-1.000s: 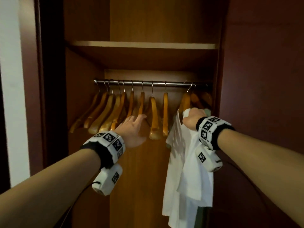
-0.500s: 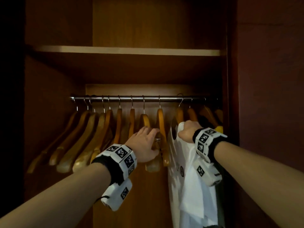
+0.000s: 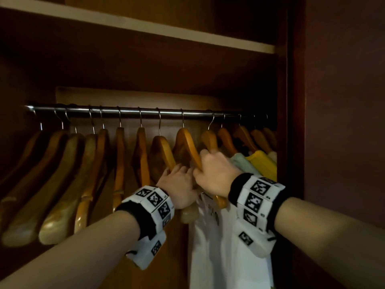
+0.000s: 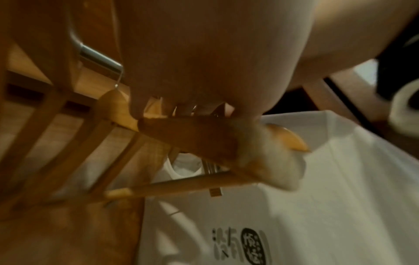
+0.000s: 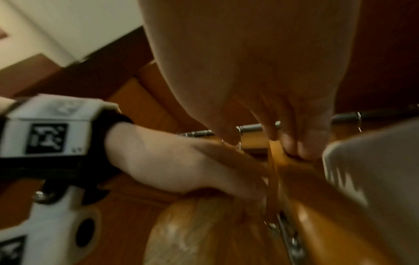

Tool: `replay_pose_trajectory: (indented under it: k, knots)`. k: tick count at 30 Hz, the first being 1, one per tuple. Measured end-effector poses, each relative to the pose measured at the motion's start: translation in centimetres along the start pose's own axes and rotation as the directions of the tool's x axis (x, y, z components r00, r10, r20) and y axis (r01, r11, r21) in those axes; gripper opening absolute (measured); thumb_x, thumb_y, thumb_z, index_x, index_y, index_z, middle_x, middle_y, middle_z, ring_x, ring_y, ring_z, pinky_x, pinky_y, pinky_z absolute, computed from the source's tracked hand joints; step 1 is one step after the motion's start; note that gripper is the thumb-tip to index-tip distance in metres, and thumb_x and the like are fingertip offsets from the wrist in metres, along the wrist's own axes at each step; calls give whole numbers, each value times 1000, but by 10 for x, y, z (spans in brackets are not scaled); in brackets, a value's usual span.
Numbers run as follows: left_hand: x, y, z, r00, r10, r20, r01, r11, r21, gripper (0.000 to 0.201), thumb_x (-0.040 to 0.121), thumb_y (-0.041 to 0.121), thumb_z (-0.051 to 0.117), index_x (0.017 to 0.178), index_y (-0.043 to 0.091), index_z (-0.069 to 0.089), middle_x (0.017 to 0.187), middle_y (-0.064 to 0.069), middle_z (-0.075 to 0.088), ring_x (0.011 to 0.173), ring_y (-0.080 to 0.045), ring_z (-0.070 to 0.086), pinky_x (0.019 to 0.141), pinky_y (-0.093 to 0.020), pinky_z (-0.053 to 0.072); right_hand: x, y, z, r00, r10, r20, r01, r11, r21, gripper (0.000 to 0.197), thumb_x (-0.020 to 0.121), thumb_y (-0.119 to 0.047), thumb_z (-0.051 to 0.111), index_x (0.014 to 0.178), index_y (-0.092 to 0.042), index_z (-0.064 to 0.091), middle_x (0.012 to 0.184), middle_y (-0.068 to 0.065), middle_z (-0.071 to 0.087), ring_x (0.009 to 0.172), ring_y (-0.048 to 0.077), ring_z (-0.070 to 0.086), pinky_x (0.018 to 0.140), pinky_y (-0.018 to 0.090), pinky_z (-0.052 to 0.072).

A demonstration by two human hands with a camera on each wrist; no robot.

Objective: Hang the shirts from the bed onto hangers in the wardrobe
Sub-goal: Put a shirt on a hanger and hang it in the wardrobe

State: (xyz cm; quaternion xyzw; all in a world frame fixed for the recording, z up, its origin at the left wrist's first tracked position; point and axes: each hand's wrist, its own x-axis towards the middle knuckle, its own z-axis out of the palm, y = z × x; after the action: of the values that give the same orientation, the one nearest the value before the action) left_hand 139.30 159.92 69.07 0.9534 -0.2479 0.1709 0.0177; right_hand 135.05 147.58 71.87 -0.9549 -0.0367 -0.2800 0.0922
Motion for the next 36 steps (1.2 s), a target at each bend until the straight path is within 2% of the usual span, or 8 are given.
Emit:
replay_pose_trajectory:
  k: [5, 8, 13, 20, 25, 27, 29, 36]
  knots:
    - [0, -13, -1, 998, 40, 43, -40, 999, 1, 59, 94, 40, 44, 148, 17, 34, 154, -5, 30, 146, -22, 17, 120, -49, 17, 7, -10, 28, 982, 159, 105, -157, 987, -21, 33, 91, -29, 57, 117, -10, 47, 113, 14, 61, 97, 33, 61, 77, 37, 50]
    - [-5, -23, 0, 998, 44, 44, -45, 999, 21, 55, 97, 42, 42, 144, 15, 38, 153, -5, 32, 145, -22, 18, 119, -51, 18, 8, -16, 39, 967, 229, 115, -230, 973, -4, 34, 90, -25, 60, 117, -6, 52, 113, 14, 62, 101, 35, 62, 78, 38, 52]
    - [-13, -29, -1, 998, 64, 14, -64, 998, -6, 56, 101, 45, 33, 147, 13, 37, 156, -5, 31, 147, -21, 17, 120, -50, 15, 3, -25, 28, 984, 175, 33, -169, 975, -144, 16, 99, -25, 51, 91, -10, 53, 94, 10, 59, 81, 28, 57, 67, 31, 43]
    - [-16, -35, -2, 989, 90, -113, -101, 990, -98, 68, 98, 49, 37, 153, 11, 25, 160, -8, 24, 149, -25, 13, 121, -46, 16, -13, -23, 0, 975, 214, -63, -220, 970, -107, 25, 99, -26, 50, 111, -4, 54, 108, 17, 61, 94, 34, 62, 68, 32, 43]
    - [-31, -30, 1, 980, 77, -185, -110, 978, -176, 74, 100, 50, 37, 156, 9, 13, 165, -8, 8, 152, -24, 2, 123, -42, 9, -60, -11, -18, 951, 270, -150, -275, 961, -12, 17, 95, -25, 51, 106, -13, 46, 96, 11, 63, 81, 35, 62, 72, 40, 56]
    - [-37, -27, 2, 972, 91, -217, -140, 965, -223, 75, 100, 50, 36, 157, 10, 9, 165, -8, 5, 152, -24, 1, 124, -41, 9, -88, -3, -20, 948, 291, -130, -292, 956, 7, 30, 95, -24, 52, 123, -16, 45, 88, 5, 57, 85, 37, 62, 75, 38, 52]
    - [-42, -18, 2, 965, 101, -244, -165, 952, -258, 76, 100, 48, 38, 157, 8, 7, 165, -10, 3, 152, -24, 1, 124, -41, 8, -118, 6, -22, 946, 309, -96, -312, 950, -13, 30, 95, -24, 51, 122, -13, 45, 85, 6, 55, 86, 38, 61, 72, 38, 49]
    - [-60, 39, -4, 929, 56, -366, -202, 906, -372, 101, 85, 37, 73, 157, 11, 7, 164, -16, 8, 151, -31, 7, 123, -45, 14, -229, 36, -42, 939, 341, -36, -343, 933, -108, 22, 93, -26, 54, 108, -13, 44, 80, 9, 53, 78, 38, 58, 69, 42, 48]
